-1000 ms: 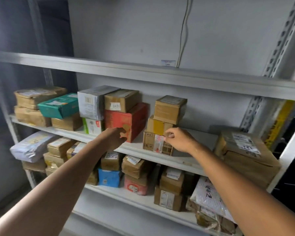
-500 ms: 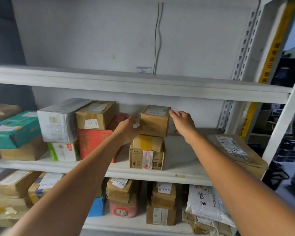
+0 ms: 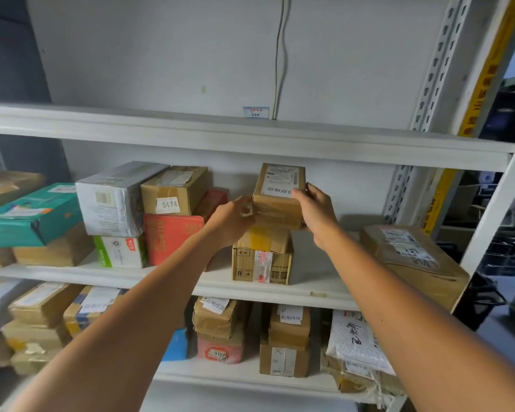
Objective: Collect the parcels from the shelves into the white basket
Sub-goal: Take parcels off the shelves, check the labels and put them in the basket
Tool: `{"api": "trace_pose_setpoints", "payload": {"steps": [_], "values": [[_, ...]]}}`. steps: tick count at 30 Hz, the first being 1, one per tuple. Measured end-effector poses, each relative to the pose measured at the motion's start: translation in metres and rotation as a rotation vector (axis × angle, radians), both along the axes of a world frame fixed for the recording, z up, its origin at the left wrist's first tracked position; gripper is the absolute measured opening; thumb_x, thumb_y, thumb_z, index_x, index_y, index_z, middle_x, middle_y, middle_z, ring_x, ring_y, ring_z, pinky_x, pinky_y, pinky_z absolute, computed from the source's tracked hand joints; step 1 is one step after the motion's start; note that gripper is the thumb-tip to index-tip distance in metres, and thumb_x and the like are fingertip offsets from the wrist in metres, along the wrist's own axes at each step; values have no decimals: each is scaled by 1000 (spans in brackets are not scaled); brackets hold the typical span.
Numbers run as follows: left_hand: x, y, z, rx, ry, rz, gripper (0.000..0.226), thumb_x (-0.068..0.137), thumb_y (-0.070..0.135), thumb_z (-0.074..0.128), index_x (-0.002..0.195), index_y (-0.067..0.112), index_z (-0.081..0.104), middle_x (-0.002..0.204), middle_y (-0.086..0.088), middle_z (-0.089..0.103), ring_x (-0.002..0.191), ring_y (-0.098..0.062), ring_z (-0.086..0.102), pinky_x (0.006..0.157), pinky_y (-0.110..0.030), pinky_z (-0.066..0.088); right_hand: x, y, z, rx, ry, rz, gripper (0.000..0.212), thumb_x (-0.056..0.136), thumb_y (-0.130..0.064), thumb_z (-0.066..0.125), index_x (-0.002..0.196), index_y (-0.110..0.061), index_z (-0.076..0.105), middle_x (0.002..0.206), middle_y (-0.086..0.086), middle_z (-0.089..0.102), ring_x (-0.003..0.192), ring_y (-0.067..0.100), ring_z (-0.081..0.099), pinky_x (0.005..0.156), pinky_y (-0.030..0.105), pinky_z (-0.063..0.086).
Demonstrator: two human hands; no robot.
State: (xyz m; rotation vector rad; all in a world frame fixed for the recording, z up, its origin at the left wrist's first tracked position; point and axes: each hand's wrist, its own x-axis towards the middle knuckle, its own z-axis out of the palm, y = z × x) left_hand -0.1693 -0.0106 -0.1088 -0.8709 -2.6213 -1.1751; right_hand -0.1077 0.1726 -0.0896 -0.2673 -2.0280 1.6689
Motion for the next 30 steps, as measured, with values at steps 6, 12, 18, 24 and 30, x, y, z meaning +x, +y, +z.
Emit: {"api": "trace_pose_setpoints", "payload": {"steps": [6, 12, 18, 24, 30], "values": [[55, -34, -21, -148, -10, 228, 48, 94, 30, 57, 140, 24, 44, 128, -3, 62, 108, -23, 62, 91, -35, 51, 42, -7, -19, 25, 116, 146, 39, 90, -39, 57, 128, -32, 58, 117, -10, 66, 104, 11, 62, 85, 33, 54], [123, -90, -54, -205, -93, 436, 47, 92, 34, 59, 137, 27, 47, 127, -4, 61, 111, -23, 59, 94, -33, 46, 73, -40, -52, -8, 98, 339, 50, 90, -33, 61, 138, -32, 49, 93, -34, 66, 86, -17, 60, 66, 4, 46], [195, -193, -80, -281, -122, 694, 42, 92, 30, 57, 133, 23, 54, 123, -7, 63, 109, -26, 60, 92, -38, 49, 86, -136, -98, -49, 17, 606, 55, 91, -27, 62, 143, -24, 45, 114, -22, 62, 100, -11, 58, 80, 9, 43], [260, -304, -118, -315, -230, 969, 29, 89, 35, 58, 117, 30, 61, 114, -3, 67, 103, -26, 62, 86, -33, 50, 101, -260, -137, 24, -6, 832, 47, 91, -22, 61, 136, -32, 49, 112, -21, 58, 93, -16, 56, 79, 1, 38], [348, -376, -162, -280, -369, 1279, 43, 89, 39, 55, 131, 31, 53, 129, -1, 61, 119, -21, 56, 98, -32, 46, 132, -366, -176, 42, -80, 1143, 40, 93, -17, 60, 131, -28, 52, 110, -13, 66, 94, -11, 62, 79, 6, 48]]}}
